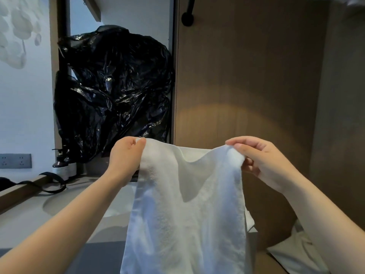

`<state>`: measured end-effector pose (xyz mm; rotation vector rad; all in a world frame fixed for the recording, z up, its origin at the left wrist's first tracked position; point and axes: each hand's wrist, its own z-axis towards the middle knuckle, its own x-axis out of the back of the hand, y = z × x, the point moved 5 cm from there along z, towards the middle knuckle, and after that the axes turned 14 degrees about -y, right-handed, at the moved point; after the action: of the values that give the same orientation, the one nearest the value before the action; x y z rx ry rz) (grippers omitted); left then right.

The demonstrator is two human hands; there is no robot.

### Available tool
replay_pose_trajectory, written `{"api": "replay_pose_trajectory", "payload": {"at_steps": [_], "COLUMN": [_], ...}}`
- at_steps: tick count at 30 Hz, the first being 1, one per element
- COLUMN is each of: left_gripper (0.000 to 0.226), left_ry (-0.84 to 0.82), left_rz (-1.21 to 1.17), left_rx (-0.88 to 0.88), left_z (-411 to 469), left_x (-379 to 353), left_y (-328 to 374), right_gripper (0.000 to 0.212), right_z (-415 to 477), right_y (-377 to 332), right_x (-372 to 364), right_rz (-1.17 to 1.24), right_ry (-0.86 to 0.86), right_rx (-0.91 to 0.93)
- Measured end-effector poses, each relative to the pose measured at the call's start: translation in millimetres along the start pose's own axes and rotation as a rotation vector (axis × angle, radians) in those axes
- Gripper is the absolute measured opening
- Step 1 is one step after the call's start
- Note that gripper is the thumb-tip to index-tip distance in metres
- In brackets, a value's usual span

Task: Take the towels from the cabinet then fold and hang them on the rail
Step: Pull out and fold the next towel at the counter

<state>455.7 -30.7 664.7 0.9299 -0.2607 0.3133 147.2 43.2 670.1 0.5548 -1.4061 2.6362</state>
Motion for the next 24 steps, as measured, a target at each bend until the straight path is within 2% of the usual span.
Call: {"api": "replay_pose_trajectory", "payload": {"at_steps": [5, 9, 12, 15, 17, 18, 21, 24], "left_gripper": [0.039, 0.028, 0.024, 0.024, 0.015, 0.012, 0.01, 0.011], "left_ry": [-0.001, -0.102, -0.276, -0.3, -0.265, -0.26, -0.257, -0.259], "left_rz": [-0.064, -0.18, -0.296, -0.361, -0.394, -0.409, -0.439, -0.463], "left_rx": [0.015, 0.041, 0.072, 0.062, 0.066, 0.067, 0.07, 0.07], "left_z": [-3, -6, -9, -15, -20, -22, -27, -30], "left_x": [-7, -18, -31, -36, -37, -39, -45, -51], "left_y": [2, -2, -4, -5, -4, -4, -5, -9], "right_gripper": [0.021, 0.029, 0.016, 0.008, 0.023, 0.025, 0.01, 0.01], "right_z": [5, 5, 7, 8, 10, 13, 19, 22], "right_y": [-2, -3, -5, -9, -8, -5, 2, 10], "right_x": [-24, -45, -54, -70, -80, -84, -99, -105], "right_rz": [0.186, 0.225, 0.044, -0.177, -0.279, -0.282, -0.186, -0.233], "right_ry": [-0.152, -0.316, -0.215, -0.096, -0.05, -0.053, -0.111, -0.057], "right_rx": [-0.004, 0.03, 0.111, 0.193, 0.209, 0.207, 0.197, 0.23]}}
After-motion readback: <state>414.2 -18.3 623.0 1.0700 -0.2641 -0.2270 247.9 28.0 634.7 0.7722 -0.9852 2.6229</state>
